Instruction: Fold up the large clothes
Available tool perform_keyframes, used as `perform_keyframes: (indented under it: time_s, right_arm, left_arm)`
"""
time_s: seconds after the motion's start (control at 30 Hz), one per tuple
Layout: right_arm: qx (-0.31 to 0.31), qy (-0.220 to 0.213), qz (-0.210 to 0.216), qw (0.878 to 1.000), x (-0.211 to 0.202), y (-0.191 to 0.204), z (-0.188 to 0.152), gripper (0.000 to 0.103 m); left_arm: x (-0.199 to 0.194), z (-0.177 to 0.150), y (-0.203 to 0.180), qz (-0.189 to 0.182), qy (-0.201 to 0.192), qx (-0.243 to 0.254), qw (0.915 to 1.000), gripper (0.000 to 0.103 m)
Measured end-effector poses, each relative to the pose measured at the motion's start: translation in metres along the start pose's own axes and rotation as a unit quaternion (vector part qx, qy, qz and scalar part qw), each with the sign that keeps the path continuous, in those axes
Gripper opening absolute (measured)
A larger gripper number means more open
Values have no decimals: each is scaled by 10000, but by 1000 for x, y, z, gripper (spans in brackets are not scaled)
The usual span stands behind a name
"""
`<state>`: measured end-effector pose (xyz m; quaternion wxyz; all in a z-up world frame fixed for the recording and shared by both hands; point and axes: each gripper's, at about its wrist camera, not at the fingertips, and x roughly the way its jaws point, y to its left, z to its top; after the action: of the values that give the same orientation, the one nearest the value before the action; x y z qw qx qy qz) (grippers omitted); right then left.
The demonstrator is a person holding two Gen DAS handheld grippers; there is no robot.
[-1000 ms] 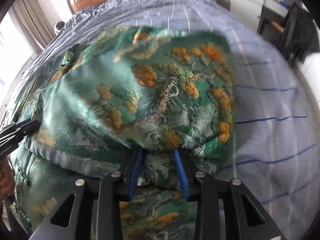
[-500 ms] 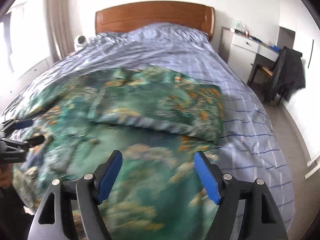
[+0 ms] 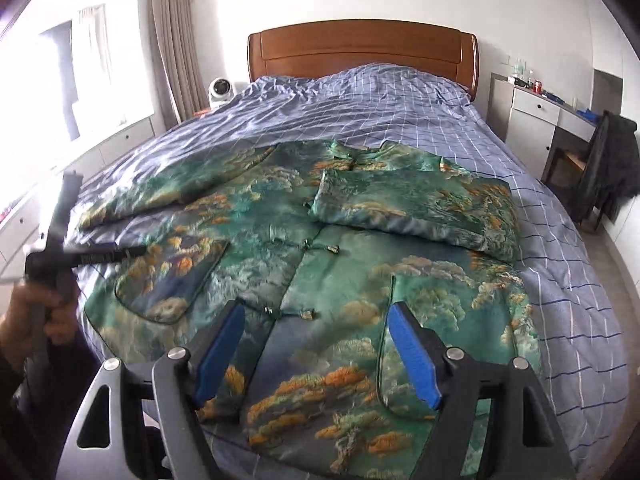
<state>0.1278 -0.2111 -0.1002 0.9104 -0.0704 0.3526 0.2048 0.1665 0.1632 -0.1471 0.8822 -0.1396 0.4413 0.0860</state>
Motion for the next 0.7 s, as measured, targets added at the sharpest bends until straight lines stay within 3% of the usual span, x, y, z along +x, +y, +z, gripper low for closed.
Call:
perform_keyframes:
  time_s: [0.1, 0.27, 0.47, 0.6, 0.7]
  right_arm:
    - [40, 62, -5, 10000, -3, 1, -6, 76]
    - [-17, 95, -10, 10000, -8, 7, -9, 76]
    - [-214, 114, 38, 9997, -9, 22, -10, 76]
    - [-272, 164, 89, 9995, -8, 30, -11, 76]
    - [-315, 192, 107, 9993, -7, 34, -12, 76]
  left_arm:
    - [3, 16, 39, -161, -53, -692, 9975, 92]
    - [15, 34, 95, -237, -121, -1680, 9854, 92]
    - [25, 48, 168, -184, -356, -2976, 9539, 92]
    - [34, 53, 213, 1, -682, -3744, 9248, 93]
    - [48, 58, 233, 221, -724, -3955, 9153, 93]
